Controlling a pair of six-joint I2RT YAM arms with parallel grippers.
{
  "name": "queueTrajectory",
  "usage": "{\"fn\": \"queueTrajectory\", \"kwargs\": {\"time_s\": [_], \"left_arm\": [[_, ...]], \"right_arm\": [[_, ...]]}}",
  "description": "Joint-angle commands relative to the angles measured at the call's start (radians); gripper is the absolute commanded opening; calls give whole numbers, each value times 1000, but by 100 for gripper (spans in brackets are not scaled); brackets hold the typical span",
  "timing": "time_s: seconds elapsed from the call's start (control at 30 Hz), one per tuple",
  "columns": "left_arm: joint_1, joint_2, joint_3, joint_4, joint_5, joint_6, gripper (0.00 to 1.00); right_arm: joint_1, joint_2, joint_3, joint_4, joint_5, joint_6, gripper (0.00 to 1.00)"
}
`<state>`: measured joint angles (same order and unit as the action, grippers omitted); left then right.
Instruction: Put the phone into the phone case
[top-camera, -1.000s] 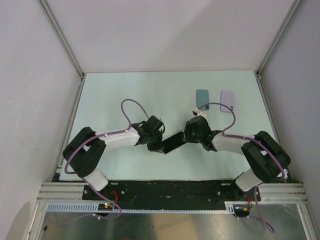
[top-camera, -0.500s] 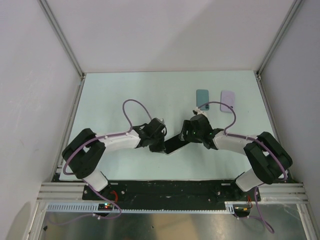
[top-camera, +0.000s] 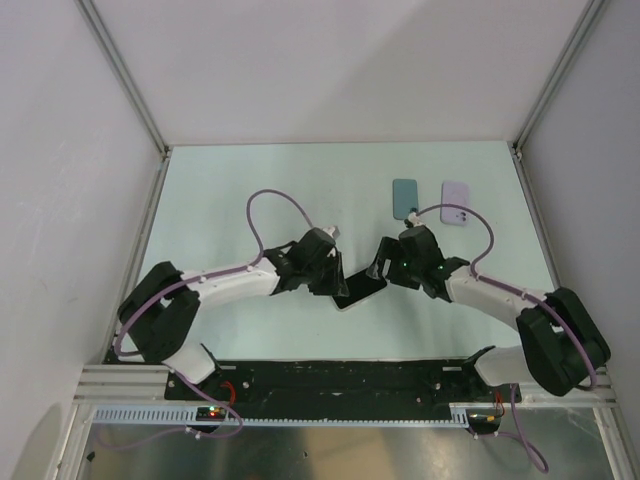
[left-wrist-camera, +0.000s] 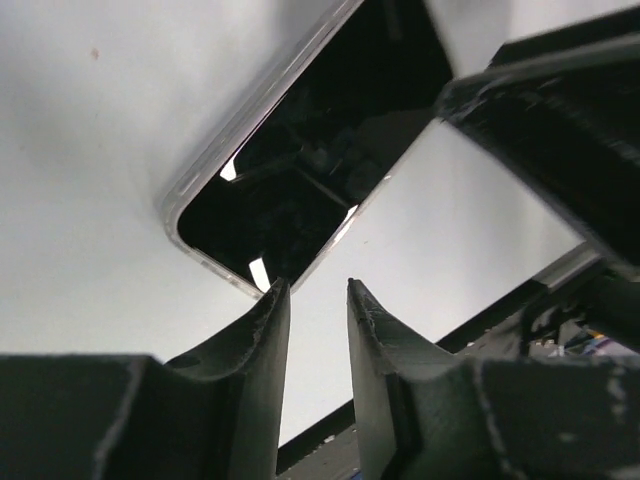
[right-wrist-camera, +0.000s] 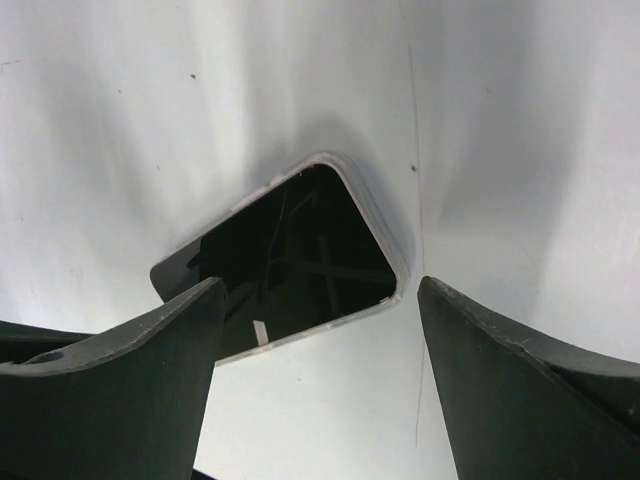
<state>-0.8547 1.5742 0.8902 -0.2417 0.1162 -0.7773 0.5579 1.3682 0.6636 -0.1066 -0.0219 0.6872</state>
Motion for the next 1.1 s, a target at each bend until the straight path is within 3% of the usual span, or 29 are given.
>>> {"fn": "queueTrajectory", "kwargs": {"time_s": [0.0,0.23,0.5,0.77,1.07], "left_arm": [[49,-65,68,11,-1,41,33],[141,83,194,1,10,99,21],[145,222,252,-26,52,113,11],[110,230,188,-25,38,95,7],[36,161,100,-14,-9,40,7]], "right_arm": [[-11,-97,-63,-41,75,83,81],[29,-207,-208,24,88,228,62],[60,-167,-228,128,83,276,47],[38,-40,-217,238,43,293,40],[-9,73,-115,285,-11,221,40]]}}
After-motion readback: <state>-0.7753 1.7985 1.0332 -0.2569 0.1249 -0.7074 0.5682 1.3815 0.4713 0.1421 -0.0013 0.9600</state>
